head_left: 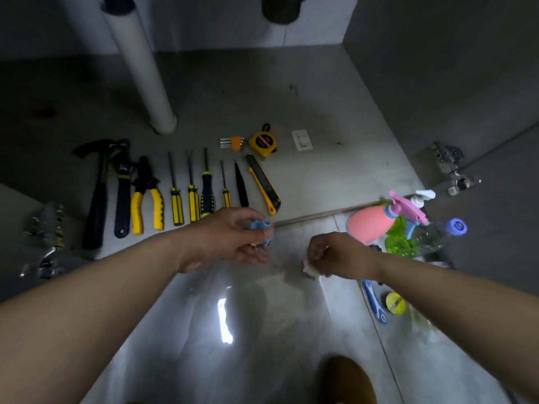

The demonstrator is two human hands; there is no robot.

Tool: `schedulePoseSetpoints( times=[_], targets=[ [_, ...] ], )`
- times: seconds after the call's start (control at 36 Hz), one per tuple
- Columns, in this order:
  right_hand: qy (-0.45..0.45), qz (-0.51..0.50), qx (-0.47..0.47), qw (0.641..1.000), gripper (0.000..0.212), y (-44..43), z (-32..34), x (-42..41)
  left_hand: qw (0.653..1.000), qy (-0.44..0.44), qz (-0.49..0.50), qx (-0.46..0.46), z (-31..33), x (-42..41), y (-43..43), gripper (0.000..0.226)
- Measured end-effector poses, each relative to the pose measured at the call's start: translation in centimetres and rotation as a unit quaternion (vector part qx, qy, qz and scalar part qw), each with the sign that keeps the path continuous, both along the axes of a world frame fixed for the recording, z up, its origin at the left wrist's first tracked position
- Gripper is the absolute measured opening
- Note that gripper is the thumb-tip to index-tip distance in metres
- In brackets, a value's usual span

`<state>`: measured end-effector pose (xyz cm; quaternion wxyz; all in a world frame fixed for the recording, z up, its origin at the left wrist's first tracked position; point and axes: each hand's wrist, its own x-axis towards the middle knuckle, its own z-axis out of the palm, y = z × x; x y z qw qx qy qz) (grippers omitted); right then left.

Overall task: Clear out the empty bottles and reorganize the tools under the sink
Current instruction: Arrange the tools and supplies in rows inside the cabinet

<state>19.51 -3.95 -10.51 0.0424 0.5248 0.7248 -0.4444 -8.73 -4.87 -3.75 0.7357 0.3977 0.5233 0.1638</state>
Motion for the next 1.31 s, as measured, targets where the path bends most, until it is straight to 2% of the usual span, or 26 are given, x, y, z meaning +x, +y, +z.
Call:
schedulePoseSetpoints(
  times=[0.06, 0.14, 0.25, 0.33, 0.39, 0.53, 0.64, 0.78, 0.86, 0.92, 0.97, 1.06, 1.14, 1.22, 1.31],
  targets=[
    [0.041, -0.025, -0.005, 0.999, 0.015, 1.4, 2.1, -0.4, 0.999, 0.011, 0.023, 0.026, 0.5, -0.7, 0.2, 0.026],
    [0.061, -0.083, 0.050, 0.993, 0.022, 4.8, 4.8, -1.4, 0.994, 0.003, 0.093, 0.057, 0.8, -1.5, 0.4, 0.032],
    [0.010, -0.135, 0.164, 0.977, 0.016, 9.7, 7.1, -3.8, 0.989, -0.026, 0.135, 0.049, 0.9, -2.6, 1.0, 0.036],
    [-0.021, -0.171, 0.210, 0.962, 0.004, 12.6, 7.6, -5.7, 0.985, -0.063, 0.155, 0.036, 0.8, -3.6, 1.4, 0.039],
    [-0.056, -0.182, 0.231, 0.954, 0.008, 14.0, 7.3, -6.9, 0.983, -0.073, 0.166, 0.036, 0.5, -4.2, 1.4, 0.039],
    [-0.111, -0.178, 0.235, 0.949, 0.011, 16.2, 5.6, -9.3, 0.976, -0.055, 0.207, 0.040, -0.4, -5.0, 1.4, 0.043],
    [-0.120, -0.194, 0.222, 0.948, 0.011, 16.6, 4.6, -10.2, 0.974, -0.055, 0.214, 0.046, -1.0, -4.9, 1.2, 0.041],
    [-0.076, -0.209, 0.247, 0.943, 0.012, 15.3, 3.8, -10.1, 0.975, -0.059, 0.208, 0.048, -1.5, -4.4, 1.4, 0.042],
    [-0.048, -0.247, 0.245, 0.937, 0.030, 14.1, 4.0, -10.0, 0.977, -0.069, 0.198, 0.047, -1.6, -4.0, 1.4, 0.043],
    [-0.021, -0.261, 0.262, 0.929, 0.029, 12.7, 4.6, -10.5, 0.978, -0.064, 0.191, 0.050, -1.5, -3.6, 1.5, 0.041],
    [0.060, -0.264, 0.225, 0.936, 0.017, 10.8, 5.7, -11.3, 0.979, -0.057, 0.190, 0.054, -1.5, -3.2, 1.6, 0.038],
    [0.162, -0.198, 0.093, 0.962, 0.018, 7.8, 7.4, -12.1, 0.978, -0.056, 0.193, 0.055, -1.4, -2.6, 1.7, 0.036],
    [0.181, -0.137, 0.053, 0.973, 0.016, 6.0, 8.3, -12.5, 0.979, -0.054, 0.188, 0.058, -1.2, -2.3, 1.7, 0.035],
    [0.184, -0.125, 0.041, 0.974, 0.010, 5.3, 8.4, -12.7, 0.981, -0.048, 0.174, 0.063, -1.0, -2.3, 1.6, 0.036],
    [0.184, -0.116, 0.031, 0.976, 0.014, 5.1, 8.3, -12.5, 0.983, -0.048, 0.165, 0.068, -0.9, -2.3, 1.4, 0.037]
  ],
)
